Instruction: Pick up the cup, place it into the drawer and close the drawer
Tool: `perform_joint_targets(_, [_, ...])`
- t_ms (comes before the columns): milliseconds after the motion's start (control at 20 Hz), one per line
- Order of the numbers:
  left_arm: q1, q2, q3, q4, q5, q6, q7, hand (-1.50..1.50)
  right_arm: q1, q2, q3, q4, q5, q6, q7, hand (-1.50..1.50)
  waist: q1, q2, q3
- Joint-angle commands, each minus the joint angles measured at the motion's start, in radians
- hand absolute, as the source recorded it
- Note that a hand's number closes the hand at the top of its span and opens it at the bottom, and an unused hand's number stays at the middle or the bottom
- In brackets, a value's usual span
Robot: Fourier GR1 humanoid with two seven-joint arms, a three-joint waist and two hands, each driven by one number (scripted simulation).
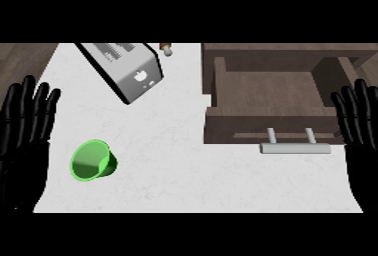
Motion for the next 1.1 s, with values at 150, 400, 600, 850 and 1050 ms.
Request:
perform_joint_targets(150, [0.002,0.149,-0.025,0.053,0.349,-0.385,-0.067,-1.50,0.012,0.010,0.004,0.005,-0.003,0.009,-0.052,-1.50,-0.018,-0.012,-0.004])
perform_joint_targets(400, [0.115,0.257,-0.041,0.193,0.634,-0.627,0.011,-1.50,-0.007,-0.035,0.043,0.045,-0.029,0.079,0.032,-1.50,0.003,-0.003,-0.005])
perform_joint_targets(600, [-0.011,0.420,0.099,0.398,0.874,-0.800,0.027,-1.50,-0.067,-0.025,0.062,0.079,-0.024,0.076,0.057,-1.50,-0.011,-0.005,-0.002])
perform_joint_targets(850, [-0.133,0.476,0.148,0.717,0.826,-0.959,0.001,-1.50,-0.096,-0.040,0.013,0.175,-0.069,0.122,-0.002,-1.50,-0.015,-0.010,0.000])
perform_joint_targets(1050, [-0.158,0.381,0.165,0.870,0.590,-1.049,-0.101,-1.50,-0.156,-0.059,-0.037,0.234,-0.078,0.130,-0.013,-1.50,-0.011,-0.010,-0.001])
